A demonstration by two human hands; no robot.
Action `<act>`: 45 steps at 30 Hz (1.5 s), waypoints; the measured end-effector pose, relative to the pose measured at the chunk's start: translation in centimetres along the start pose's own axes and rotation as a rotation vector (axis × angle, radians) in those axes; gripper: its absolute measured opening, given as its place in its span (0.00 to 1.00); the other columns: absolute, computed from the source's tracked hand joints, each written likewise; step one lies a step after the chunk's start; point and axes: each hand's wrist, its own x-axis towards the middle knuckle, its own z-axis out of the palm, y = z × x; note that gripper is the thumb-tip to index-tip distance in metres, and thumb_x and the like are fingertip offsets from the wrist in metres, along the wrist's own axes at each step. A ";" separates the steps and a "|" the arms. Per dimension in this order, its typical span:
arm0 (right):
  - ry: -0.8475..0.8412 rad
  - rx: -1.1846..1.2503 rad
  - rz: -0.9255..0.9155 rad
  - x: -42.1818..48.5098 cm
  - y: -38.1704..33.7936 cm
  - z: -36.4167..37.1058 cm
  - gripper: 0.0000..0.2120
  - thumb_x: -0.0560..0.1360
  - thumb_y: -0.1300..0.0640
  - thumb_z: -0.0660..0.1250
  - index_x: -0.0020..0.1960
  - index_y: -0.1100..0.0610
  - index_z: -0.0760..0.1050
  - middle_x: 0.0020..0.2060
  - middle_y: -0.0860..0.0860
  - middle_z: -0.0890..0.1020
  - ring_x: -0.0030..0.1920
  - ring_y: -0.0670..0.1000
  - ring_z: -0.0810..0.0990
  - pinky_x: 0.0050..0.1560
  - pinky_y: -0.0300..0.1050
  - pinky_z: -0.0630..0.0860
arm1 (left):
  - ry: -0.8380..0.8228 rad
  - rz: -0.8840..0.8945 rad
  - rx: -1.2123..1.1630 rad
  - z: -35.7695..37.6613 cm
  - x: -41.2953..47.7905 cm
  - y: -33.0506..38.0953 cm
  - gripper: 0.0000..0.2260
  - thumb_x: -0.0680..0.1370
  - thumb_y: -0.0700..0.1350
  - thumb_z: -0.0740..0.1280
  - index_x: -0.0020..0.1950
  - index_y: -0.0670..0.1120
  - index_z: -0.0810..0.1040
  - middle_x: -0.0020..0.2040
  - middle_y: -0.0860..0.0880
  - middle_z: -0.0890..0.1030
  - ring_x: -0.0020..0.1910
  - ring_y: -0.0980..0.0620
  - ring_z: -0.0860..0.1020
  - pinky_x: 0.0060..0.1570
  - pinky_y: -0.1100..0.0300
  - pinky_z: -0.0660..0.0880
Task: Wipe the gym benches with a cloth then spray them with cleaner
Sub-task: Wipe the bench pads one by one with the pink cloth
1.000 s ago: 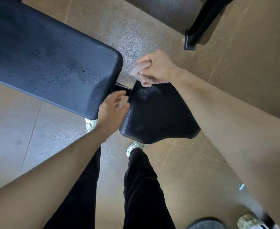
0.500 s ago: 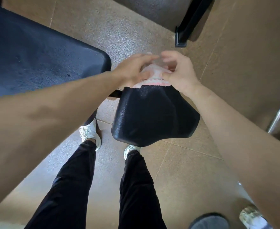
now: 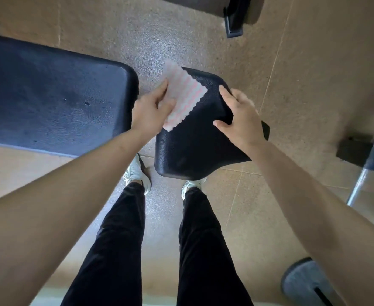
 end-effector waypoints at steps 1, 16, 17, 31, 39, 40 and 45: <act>0.009 -0.009 -0.002 0.0 -0.1 0.1 0.41 0.72 0.49 0.76 0.80 0.45 0.60 0.74 0.57 0.69 0.70 0.61 0.70 0.70 0.60 0.69 | 0.001 -0.039 -0.026 0.3 -1.0 -0.7 0.27 0.77 0.57 0.68 0.77 0.58 0.70 0.66 0.55 0.82 0.65 0.54 0.79 0.67 0.57 0.73; 0.150 -0.169 -0.013 -4.4 0.2 2.1 0.32 0.77 0.47 0.70 0.78 0.48 0.65 0.80 0.58 0.61 0.78 0.62 0.60 0.77 0.61 0.59 | 0.057 -0.467 -0.273 3.6 -12.6 -6.0 0.19 0.79 0.53 0.71 0.68 0.48 0.81 0.58 0.49 0.85 0.57 0.49 0.83 0.61 0.50 0.80; 0.149 -0.155 -0.018 -4.7 0.4 2.1 0.33 0.76 0.48 0.71 0.78 0.48 0.65 0.80 0.58 0.61 0.79 0.62 0.60 0.77 0.61 0.59 | 0.071 -0.529 -0.320 4.0 -13.2 -6.0 0.18 0.79 0.52 0.71 0.66 0.47 0.82 0.56 0.50 0.85 0.57 0.49 0.83 0.59 0.50 0.81; 0.305 0.679 0.654 -15.7 -2.8 6.8 0.12 0.73 0.55 0.74 0.55 0.56 0.79 0.51 0.51 0.81 0.53 0.54 0.81 0.59 0.49 0.77 | -0.006 -0.824 -0.645 5.6 -17.3 -4.2 0.15 0.81 0.46 0.68 0.67 0.45 0.77 0.57 0.45 0.84 0.53 0.47 0.85 0.51 0.53 0.83; -0.517 2.189 1.136 -18.5 -9.7 10.9 0.20 0.78 0.49 0.73 0.64 0.61 0.78 0.60 0.57 0.78 0.66 0.56 0.79 0.62 0.52 0.80 | -0.261 -0.660 -0.422 3.6 -18.3 -3.8 0.10 0.72 0.41 0.71 0.52 0.42 0.84 0.47 0.40 0.86 0.43 0.47 0.82 0.48 0.55 0.77; -0.475 2.264 1.129 -18.0 -10.3 11.1 0.20 0.80 0.50 0.71 0.66 0.62 0.78 0.59 0.57 0.79 0.67 0.54 0.78 0.64 0.53 0.79 | -0.261 -0.622 -0.367 3.1 -18.2 -3.9 0.09 0.73 0.40 0.72 0.52 0.42 0.84 0.45 0.42 0.86 0.40 0.51 0.83 0.45 0.58 0.77; -0.309 2.442 1.214 -15.9 -11.3 11.6 0.13 0.80 0.58 0.69 0.62 0.64 0.77 0.61 0.58 0.80 0.68 0.58 0.77 0.60 0.61 0.80 | -0.129 -0.463 -0.248 1.0 -16.9 -5.0 0.11 0.79 0.36 0.68 0.59 0.44 0.83 0.50 0.52 0.83 0.40 0.66 0.80 0.44 0.70 0.75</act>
